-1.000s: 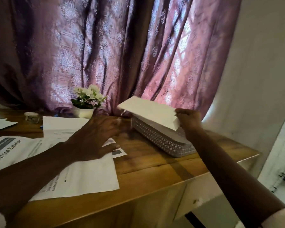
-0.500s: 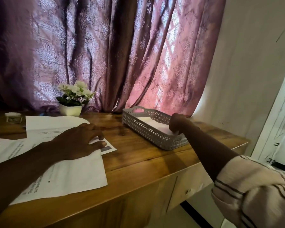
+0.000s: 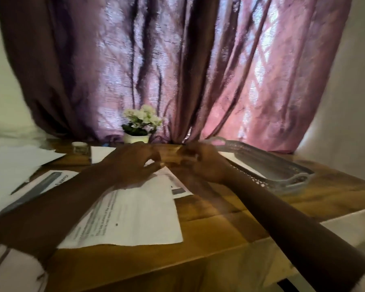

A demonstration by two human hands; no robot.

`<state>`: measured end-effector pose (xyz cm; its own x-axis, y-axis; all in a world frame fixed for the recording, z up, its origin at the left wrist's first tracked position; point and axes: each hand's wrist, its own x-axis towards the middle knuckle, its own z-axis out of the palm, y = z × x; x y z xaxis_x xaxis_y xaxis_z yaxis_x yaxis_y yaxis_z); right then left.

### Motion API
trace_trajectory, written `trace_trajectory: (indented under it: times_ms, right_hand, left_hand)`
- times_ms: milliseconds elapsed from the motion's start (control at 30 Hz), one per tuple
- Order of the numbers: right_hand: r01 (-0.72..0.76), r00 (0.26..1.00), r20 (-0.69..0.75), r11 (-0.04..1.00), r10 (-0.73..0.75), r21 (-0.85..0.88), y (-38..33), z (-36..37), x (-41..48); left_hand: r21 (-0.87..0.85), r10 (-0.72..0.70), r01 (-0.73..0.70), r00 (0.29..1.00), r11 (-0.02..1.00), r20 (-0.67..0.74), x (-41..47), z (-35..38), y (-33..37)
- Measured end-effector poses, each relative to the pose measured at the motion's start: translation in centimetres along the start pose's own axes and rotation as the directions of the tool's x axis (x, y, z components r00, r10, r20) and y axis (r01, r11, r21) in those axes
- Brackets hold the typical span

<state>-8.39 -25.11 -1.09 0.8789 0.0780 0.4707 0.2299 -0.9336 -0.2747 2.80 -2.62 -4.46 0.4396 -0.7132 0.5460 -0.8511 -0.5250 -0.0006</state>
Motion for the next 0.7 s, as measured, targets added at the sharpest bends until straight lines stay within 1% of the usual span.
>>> trace_trajectory:
  times_ms: [67,100,167,200,267,333,400,467,533,567,600,667,700]
  right_hand:
    - [0.075,0.979,0.195,0.996,-0.066,-0.042,-1.8,2.7,1.6]
    - [0.092,0.961,0.268,0.993,-0.068,-0.078,-2.5,3.9,2.5]
    - [0.055,0.923,0.384,0.994,-0.013,-0.098,-3.6,5.5,3.8]
    - [0.052,0.912,0.41,0.992,-0.002,-0.111,-4.2,6.5,4.5]
    - [0.064,0.923,0.386,0.985,0.003,-0.16,-4.7,7.7,5.2]
    - [0.026,0.937,0.348,0.994,0.012,-0.102,-4.4,8.8,6.1]
    - [-0.04,0.94,0.338,0.999,0.041,-0.012,-3.6,9.1,6.5]
    - [-0.046,0.947,0.317,0.999,0.045,-0.003,-2.7,8.8,6.6]
    - [-0.069,0.967,0.249,0.996,0.054,0.053,-1.7,8.6,6.5]
    - [-0.096,0.977,0.205,0.986,0.067,0.138,-1.2,8.5,6.4]
    - [-0.148,0.979,0.174,0.954,0.104,0.261,-0.7,8.3,6.2]
    - [-0.232,0.973,0.135,0.826,0.189,0.514,0.0,7.9,6.0]
    - [-0.243,0.968,0.105,0.756,0.227,0.608,0.2,7.6,5.8]
  left_hand:
    - [0.046,-0.097,0.094,0.993,0.995,0.064,-0.1,-1.0,-2.2]
    - [0.059,-0.144,0.137,0.982,0.989,0.123,-0.3,-1.5,-3.0]
    - [0.099,-0.215,0.196,0.945,0.976,0.246,-0.7,-2.4,-4.1]
    - [0.138,-0.246,0.214,0.925,0.967,0.291,-1.0,-2.8,-4.6]
    - [0.181,-0.295,0.247,0.897,0.952,0.328,-1.2,-3.2,-5.3]
    - [0.191,-0.345,0.295,0.875,0.936,0.34,-1.5,-3.3,-6.2]
    - [0.2,-0.378,0.328,0.869,0.923,0.321,-1.6,-3.3,-6.6]
    - [0.218,-0.418,0.365,0.857,0.905,0.301,-1.8,-3.4,-7.2]
    - [0.241,-0.485,0.43,0.834,0.87,0.263,-2.2,-3.8,-7.7]
    - [0.244,-0.516,0.464,0.826,0.852,0.229,-2.5,-4.1,-8.0]
    - [0.241,-0.54,0.492,0.817,0.836,0.204,-2.7,-4.3,-8.3]
    - [0.226,-0.594,0.554,0.782,0.801,0.188,-3.1,-4.5,-8.5]
    - [0.215,-0.622,0.586,0.762,0.781,0.181,-3.3,-4.5,-8.4]
